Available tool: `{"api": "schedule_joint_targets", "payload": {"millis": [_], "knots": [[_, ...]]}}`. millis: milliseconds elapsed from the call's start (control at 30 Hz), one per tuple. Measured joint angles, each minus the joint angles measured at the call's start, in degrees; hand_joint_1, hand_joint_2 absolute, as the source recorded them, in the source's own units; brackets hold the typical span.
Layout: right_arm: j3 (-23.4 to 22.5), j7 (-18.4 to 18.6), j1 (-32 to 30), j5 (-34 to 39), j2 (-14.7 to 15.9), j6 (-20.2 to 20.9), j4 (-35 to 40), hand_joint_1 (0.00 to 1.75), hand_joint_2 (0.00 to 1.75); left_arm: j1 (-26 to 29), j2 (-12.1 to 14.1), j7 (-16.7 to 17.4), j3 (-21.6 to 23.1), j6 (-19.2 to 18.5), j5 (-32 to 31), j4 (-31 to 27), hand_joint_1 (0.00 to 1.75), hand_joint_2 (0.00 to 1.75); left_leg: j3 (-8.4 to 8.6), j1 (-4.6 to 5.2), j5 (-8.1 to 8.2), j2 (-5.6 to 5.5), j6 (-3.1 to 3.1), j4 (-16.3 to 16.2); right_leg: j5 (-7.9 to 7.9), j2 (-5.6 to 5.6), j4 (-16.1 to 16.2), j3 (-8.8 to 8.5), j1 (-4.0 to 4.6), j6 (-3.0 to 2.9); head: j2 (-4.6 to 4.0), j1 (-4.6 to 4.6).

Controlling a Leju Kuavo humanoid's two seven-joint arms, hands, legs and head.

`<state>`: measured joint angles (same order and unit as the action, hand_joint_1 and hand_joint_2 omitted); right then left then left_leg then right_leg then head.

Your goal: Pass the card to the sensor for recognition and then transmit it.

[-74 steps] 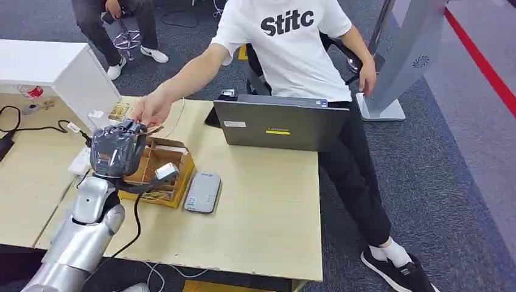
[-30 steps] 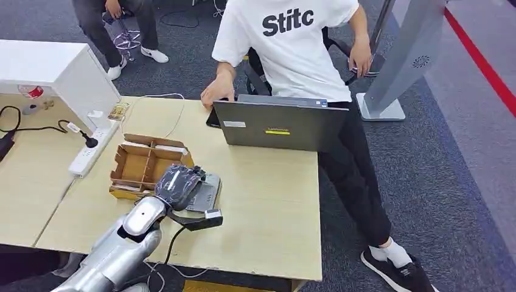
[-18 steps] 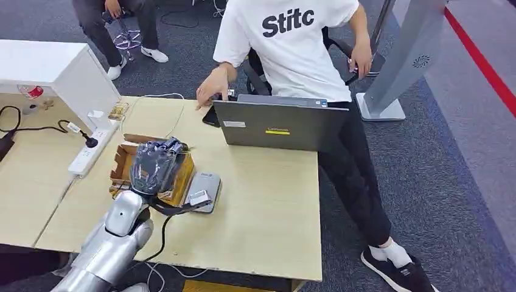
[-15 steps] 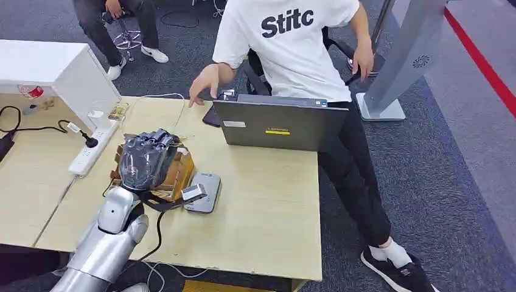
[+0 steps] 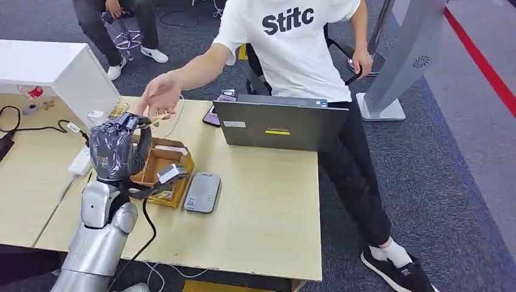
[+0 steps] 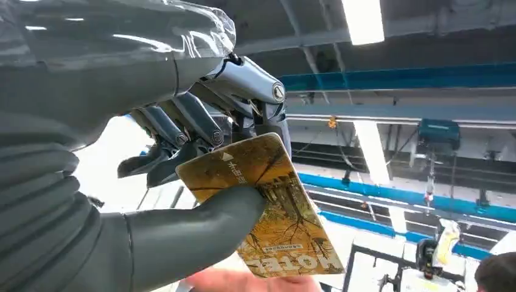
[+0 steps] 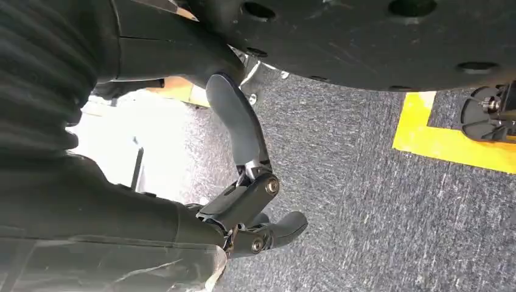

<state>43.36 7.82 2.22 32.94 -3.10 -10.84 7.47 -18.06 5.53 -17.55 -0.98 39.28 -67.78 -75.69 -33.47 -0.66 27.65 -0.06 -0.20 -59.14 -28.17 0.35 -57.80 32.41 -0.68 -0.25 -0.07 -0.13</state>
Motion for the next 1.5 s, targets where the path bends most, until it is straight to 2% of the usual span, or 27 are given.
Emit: {"api": "schedule_joint_targets", "payload": {"millis": [267, 300, 333, 700, 867, 933, 1000, 1033, 1100, 1167, 1333, 1500], "knots": [[0.63, 0.09, 0.06, 0.20, 0.00, 0.07, 0.00, 0.00, 1.75, 0.00, -0.39, -1.14, -0.98, 0.00, 1.46, -0.04, 1.75, 1.75, 0.00, 0.00, 0.00, -0.01, 0.00, 0.00, 0.00, -0.01, 0.00, 0.00, 0.00, 0.00, 0.00, 0.00], [0.77, 0.09, 0.07, 0.28, 0.00, 0.07, 0.00, 0.00, 1.75, 0.00, -0.52, -1.14, -1.16, 0.00, 1.57, -0.04, 0.54, 1.75, 0.00, 0.00, 0.00, -0.01, 0.00, 0.00, 0.00, -0.01, 0.00, 0.00, 0.00, 0.00, 0.00, 0.00], [0.83, 0.11, 0.08, 0.33, 0.00, 0.09, 0.00, 0.00, 1.75, 0.00, -0.57, -1.14, -1.27, 0.00, 1.64, -0.04, 0.00, 1.75, 0.00, 0.00, 0.00, -0.01, 0.00, 0.00, 0.00, -0.01, 0.00, 0.00, 0.00, 0.00, 0.00, 0.00], [1.01, 1.03, 0.27, 0.72, 0.00, 0.22, 0.00, 0.00, 1.75, 0.43, -0.48, 0.57, -0.96, 0.00, 0.70, -0.02, 0.00, 1.75, 0.01, 0.00, 0.00, 0.00, 0.00, 0.00, 0.00, -0.01, 0.00, 0.00, 0.00, 0.00, 0.00, 0.00], [1.03, 1.03, 0.27, 1.14, 0.00, 0.22, 0.00, 0.00, 1.75, 1.42, -0.11, 1.11, 0.77, -0.02, 0.54, -0.04, 0.00, 1.75, 0.00, 0.00, 0.00, 0.00, 0.00, 0.00, 0.00, 0.00, 0.00, 0.00, 0.00, 0.00, 0.00, 0.02], [1.05, 0.98, 0.27, 1.29, 0.00, 0.22, 0.00, 0.00, 1.75, 2.18, 0.64, 1.11, 2.17, -1.47, 1.12, -0.04, 0.00, 1.75, 0.01, 0.00, 0.00, 0.00, 0.00, 0.00, 0.00, 0.00, 0.00, 0.00, 0.00, 0.00, 0.00, 0.00], [1.05, 0.83, 0.25, 1.71, 0.00, 0.26, 0.00, 0.00, 1.75, 3.04, 2.43, 0.35, 4.35, -6.81, 4.00, -0.04, 0.00, 1.75, 0.01, 0.00, 0.00, 0.00, 0.00, 0.00, -0.01, 0.00, 0.00, 0.00, 0.00, 0.00, 0.00, 0.00], [1.05, 0.72, 0.24, 1.90, 0.00, 0.35, -0.02, 0.00, 1.75, 3.48, 3.22, -0.62, 5.32, -11.19, 6.92, -0.04, 0.00, 1.75, 0.02, 0.00, 0.00, 0.02, 0.00, 0.01, -0.01, 0.01, 0.00, 0.00, 0.00, 0.00, 0.00, 0.00], [1.05, 0.52, 0.22, 2.43, 0.04, 0.55, -0.11, 0.00, 1.75, 4.56, 5.16, -2.78, 7.17, -23.15, 16.04, -0.04, 0.00, 1.75, 0.02, 0.00, 0.00, 0.04, 0.00, 0.02, -0.01, 0.03, 0.00, 0.01, 0.00, 0.00, 0.00, 0.00], [1.05, 0.22, 0.20, 2.82, 0.07, 0.74, -0.22, 0.00, 1.75, 6.11, 6.39, -4.16, 8.18, -29.94, 21.78, -0.29, 0.00, 1.75, 0.02, -0.01, 0.00, 0.06, 0.00, 0.03, -0.01, 0.05, 0.00, 0.03, 0.01, 0.00, 0.00, 0.02], [1.05, -0.11, 0.15, 3.23, 0.17, 0.92, -0.28, 0.00, 1.75, 9.89, 9.74, -4.83, 9.88, -37.50, 27.25, -2.32, 0.00, 1.75, -0.01, -0.01, 0.01, 0.06, 0.00, 0.03, -0.03, 0.04, 0.00, 0.04, 0.01, 0.01, 0.00, 0.00], [1.07, -0.37, 0.10, 3.65, 0.33, 1.01, -0.28, 0.00, 1.75, 12.01, 13.69, -3.96, 10.21, -41.35, 28.87, -4.11, 0.00, 1.75, -0.01, -0.01, 0.01, 0.05, 0.00, 0.03, -0.03, 0.04, 0.00, 0.04, 0.01, 0.02, 0.00, 0.00]]}}
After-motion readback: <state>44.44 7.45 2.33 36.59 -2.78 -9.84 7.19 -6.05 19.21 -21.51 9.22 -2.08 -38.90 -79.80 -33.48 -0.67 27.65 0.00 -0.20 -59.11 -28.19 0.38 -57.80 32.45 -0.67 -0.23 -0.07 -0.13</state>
